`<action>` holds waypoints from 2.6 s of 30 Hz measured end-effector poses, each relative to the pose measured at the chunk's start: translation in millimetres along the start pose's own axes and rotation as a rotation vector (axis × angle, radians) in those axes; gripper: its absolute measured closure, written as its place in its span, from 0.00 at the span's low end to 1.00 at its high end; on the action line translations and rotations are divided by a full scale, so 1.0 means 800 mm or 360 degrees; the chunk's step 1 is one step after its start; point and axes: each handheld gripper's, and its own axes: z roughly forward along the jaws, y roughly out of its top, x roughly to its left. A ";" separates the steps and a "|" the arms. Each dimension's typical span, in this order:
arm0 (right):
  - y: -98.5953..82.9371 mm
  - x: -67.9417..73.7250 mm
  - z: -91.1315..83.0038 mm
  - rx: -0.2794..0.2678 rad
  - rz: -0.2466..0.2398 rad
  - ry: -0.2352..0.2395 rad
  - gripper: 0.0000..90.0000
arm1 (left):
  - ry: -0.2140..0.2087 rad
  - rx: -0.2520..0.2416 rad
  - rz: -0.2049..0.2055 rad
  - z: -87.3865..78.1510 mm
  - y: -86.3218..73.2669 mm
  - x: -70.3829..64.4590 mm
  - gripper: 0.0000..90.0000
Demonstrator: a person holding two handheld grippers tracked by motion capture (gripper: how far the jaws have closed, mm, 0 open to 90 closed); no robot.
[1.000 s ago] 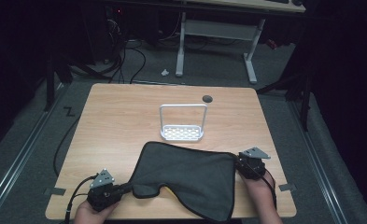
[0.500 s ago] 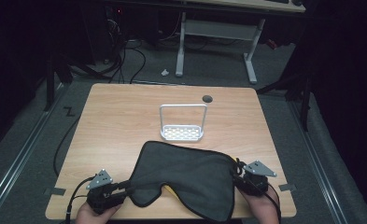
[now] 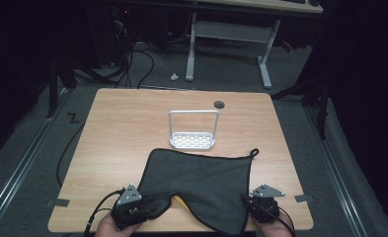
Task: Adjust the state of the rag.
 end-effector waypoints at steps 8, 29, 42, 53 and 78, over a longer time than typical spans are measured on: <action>-0.002 -0.034 0.001 -0.0002 0.0061 -0.0200 1.00 | -0.0158 0.0054 -0.0071 -0.012 -0.009 -0.002 0.72; 0.005 -0.028 0.001 -0.0101 0.0055 -0.0194 0.86 | 0.0221 -0.0122 -0.0078 0.016 0.069 0.059 0.91; -0.001 -0.035 0.003 -0.0016 0.0059 -0.0188 0.96 | 0.0435 0.0055 -0.0064 0.093 0.113 0.092 1.00; 0.012 -0.008 -0.007 -0.0175 -0.0001 -0.0092 0.77 | 0.0479 -0.0087 -0.0247 0.090 0.120 0.128 0.74; 0.101 0.223 0.061 -0.0228 -0.0511 0.0391 0.57 | 0.0318 -0.0111 -0.0320 0.093 0.110 0.135 0.90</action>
